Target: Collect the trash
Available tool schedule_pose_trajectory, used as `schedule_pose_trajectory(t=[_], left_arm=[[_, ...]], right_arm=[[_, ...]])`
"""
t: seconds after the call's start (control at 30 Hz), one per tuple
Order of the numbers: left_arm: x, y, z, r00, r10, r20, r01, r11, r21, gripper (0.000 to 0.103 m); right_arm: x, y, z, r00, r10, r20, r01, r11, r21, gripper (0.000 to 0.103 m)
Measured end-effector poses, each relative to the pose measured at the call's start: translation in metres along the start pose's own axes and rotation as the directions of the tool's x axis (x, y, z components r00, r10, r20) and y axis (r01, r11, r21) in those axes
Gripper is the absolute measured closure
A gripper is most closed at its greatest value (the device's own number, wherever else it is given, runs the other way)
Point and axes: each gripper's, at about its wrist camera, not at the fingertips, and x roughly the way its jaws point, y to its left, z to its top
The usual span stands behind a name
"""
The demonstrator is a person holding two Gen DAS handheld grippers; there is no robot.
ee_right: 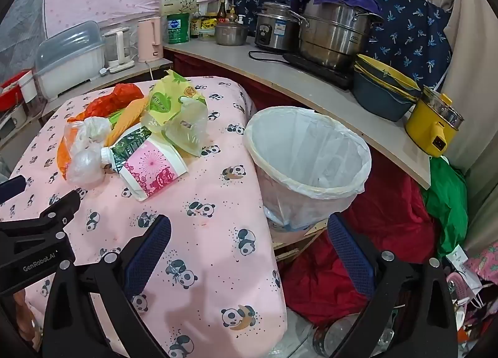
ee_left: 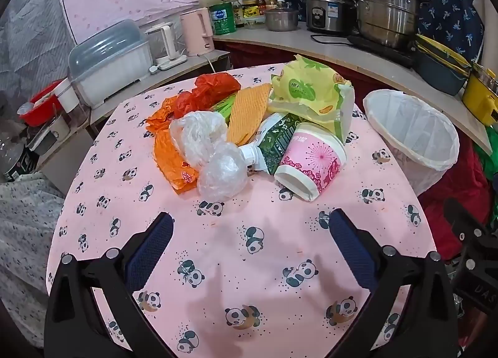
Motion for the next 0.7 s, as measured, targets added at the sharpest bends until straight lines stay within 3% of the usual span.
schedule_pose_trajectory(t=[0.7], left_arm=[[0.0035, 0.0017, -0.0002, 1.000, -0.023, 0.010, 0.023, 1.000, -0.003, 0.007]], right_arm=[[0.0004, 0.0025, 0.0023, 1.000, -0.005, -0.002, 0.004, 1.000, -0.008, 0.007]])
